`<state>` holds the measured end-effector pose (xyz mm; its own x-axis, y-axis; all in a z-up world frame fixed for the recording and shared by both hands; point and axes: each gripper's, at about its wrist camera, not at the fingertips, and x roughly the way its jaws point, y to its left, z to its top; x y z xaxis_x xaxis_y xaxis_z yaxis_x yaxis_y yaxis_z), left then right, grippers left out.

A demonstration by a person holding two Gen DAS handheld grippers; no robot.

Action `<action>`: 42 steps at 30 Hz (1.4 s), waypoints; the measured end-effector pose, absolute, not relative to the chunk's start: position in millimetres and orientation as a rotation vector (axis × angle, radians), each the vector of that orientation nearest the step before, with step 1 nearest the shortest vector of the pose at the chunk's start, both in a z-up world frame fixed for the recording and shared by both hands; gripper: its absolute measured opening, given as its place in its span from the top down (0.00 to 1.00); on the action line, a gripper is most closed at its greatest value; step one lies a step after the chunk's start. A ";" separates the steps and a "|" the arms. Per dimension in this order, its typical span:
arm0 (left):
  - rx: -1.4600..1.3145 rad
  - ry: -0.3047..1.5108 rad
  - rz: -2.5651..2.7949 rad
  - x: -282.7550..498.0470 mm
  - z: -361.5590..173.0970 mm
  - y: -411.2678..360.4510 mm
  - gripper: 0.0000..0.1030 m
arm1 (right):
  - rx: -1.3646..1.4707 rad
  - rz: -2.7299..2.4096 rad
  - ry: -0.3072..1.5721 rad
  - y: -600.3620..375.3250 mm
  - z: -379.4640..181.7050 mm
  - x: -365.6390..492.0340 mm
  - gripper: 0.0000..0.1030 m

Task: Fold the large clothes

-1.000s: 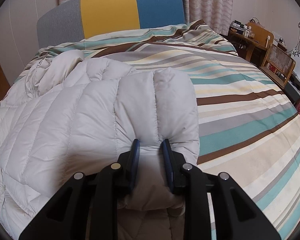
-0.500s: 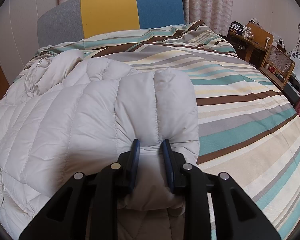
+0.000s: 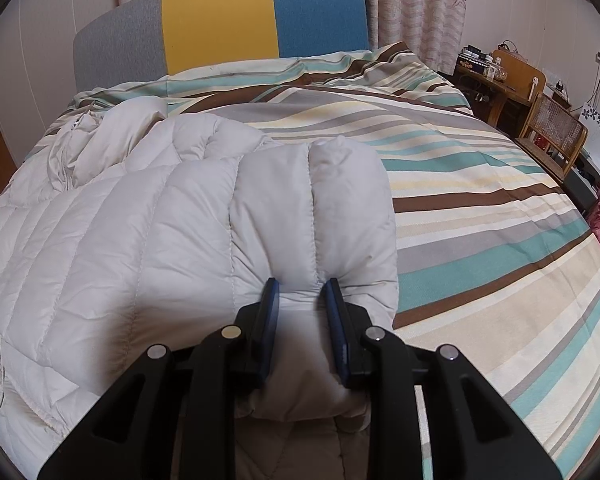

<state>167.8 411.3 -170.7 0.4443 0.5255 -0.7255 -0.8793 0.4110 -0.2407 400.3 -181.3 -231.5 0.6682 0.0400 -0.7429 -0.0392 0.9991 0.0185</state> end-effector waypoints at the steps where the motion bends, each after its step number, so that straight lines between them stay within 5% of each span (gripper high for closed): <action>1: -0.674 0.617 0.968 165.6 -172.4 417.6 0.03 | 0.001 0.044 0.837 -180.8 -231.7 400.4 0.77; 21: -0.967 0.540 1.022 151.0 -210.9 511.8 0.08 | -0.009 0.039 0.837 -181.6 -232.0 401.0 0.77; 25: -0.976 0.519 1.105 153.6 -212.5 523.1 0.35 | -0.011 0.038 0.837 -180.3 -232.2 400.9 0.77; 26: -0.966 0.520 1.105 154.7 -212.1 523.1 0.63 | -0.012 0.037 0.837 -180.9 -232.1 401.1 0.77; 27: -0.972 0.536 1.061 158.1 -214.0 525.1 0.79 | -0.010 0.038 0.837 -180.5 -232.2 400.9 0.77; 29: -0.993 0.524 1.034 157.9 -213.2 522.9 0.87 | -0.010 0.038 0.837 -180.5 -232.2 400.9 0.77; 42: -0.733 0.309 0.866 170.1 -128.3 409.0 0.89 | -0.012 0.040 0.837 -180.7 -232.1 400.8 0.77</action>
